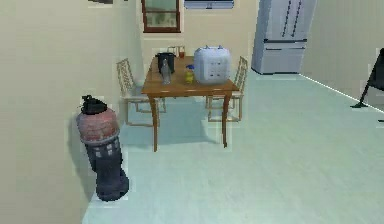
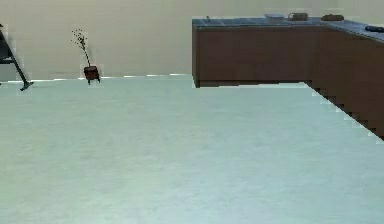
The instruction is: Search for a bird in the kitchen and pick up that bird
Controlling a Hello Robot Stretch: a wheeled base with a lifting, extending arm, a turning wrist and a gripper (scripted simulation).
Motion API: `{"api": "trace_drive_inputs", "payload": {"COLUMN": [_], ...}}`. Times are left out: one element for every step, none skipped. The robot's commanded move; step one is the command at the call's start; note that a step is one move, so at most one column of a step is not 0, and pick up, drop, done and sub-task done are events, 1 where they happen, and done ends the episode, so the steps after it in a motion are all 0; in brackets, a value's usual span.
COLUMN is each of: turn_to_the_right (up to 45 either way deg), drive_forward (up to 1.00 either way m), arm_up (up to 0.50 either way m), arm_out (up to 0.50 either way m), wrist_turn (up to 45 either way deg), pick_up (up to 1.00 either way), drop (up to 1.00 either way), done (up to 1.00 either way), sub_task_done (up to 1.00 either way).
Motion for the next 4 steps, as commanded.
{"api": "trace_drive_inputs", "payload": {"turn_to_the_right": [0.0, 0.0, -45.0, -42.0], "drive_forward": [1.0, 0.15, 0.0, 0.0], "arm_up": [0.0, 0.0, 0.0, 0.0], "arm_out": [0.0, 0.0, 0.0, 0.0], "wrist_turn": [0.0, 0.0, 0.0, 0.0], "pick_up": [0.0, 0.0, 0.0, 0.0], "drop": [0.0, 0.0, 0.0, 0.0], "done": [0.0, 0.0, 0.0, 0.0], "sub_task_done": [0.0, 0.0, 0.0, 0.0]}}
